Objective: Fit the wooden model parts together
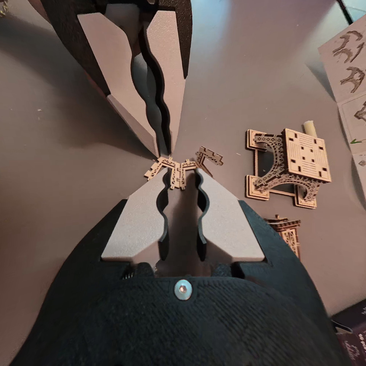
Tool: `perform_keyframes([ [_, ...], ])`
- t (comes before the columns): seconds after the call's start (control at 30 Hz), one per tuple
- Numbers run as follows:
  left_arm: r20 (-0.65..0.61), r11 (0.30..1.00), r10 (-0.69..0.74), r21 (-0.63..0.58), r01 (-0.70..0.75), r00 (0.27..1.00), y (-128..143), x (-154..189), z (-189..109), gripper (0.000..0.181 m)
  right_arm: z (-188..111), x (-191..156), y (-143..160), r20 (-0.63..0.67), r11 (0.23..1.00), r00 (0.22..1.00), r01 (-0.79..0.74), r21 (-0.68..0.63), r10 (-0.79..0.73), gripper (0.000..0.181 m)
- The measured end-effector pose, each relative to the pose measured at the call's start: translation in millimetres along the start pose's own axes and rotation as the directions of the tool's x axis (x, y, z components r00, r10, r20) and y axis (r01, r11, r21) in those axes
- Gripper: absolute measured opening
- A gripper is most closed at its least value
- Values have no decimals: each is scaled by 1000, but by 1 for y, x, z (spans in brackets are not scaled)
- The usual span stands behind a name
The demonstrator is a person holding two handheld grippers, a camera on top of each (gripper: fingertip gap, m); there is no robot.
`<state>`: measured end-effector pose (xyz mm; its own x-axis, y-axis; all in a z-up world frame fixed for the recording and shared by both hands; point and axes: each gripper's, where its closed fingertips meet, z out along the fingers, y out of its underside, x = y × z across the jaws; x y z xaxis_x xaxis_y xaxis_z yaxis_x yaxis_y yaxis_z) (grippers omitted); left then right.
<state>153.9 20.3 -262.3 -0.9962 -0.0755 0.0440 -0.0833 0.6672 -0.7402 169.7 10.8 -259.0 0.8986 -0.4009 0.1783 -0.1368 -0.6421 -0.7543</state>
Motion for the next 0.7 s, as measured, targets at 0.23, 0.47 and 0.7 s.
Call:
perform_keyframes([
  [0.23,-6,988,-131,78,131,991,-5,-8,-12,19,-31,8,-1,36,991,996,-88,100,85,25],
  [0.47,-19,973,-224,57,225,974,-8,-19,-6,27,-33,17,2,35,978,985,-172,121,169,25],
  [0.7,-25,972,-230,49,231,973,-18,-23,-4,27,-54,28,25,17,977,977,-214,9,213,26],
])
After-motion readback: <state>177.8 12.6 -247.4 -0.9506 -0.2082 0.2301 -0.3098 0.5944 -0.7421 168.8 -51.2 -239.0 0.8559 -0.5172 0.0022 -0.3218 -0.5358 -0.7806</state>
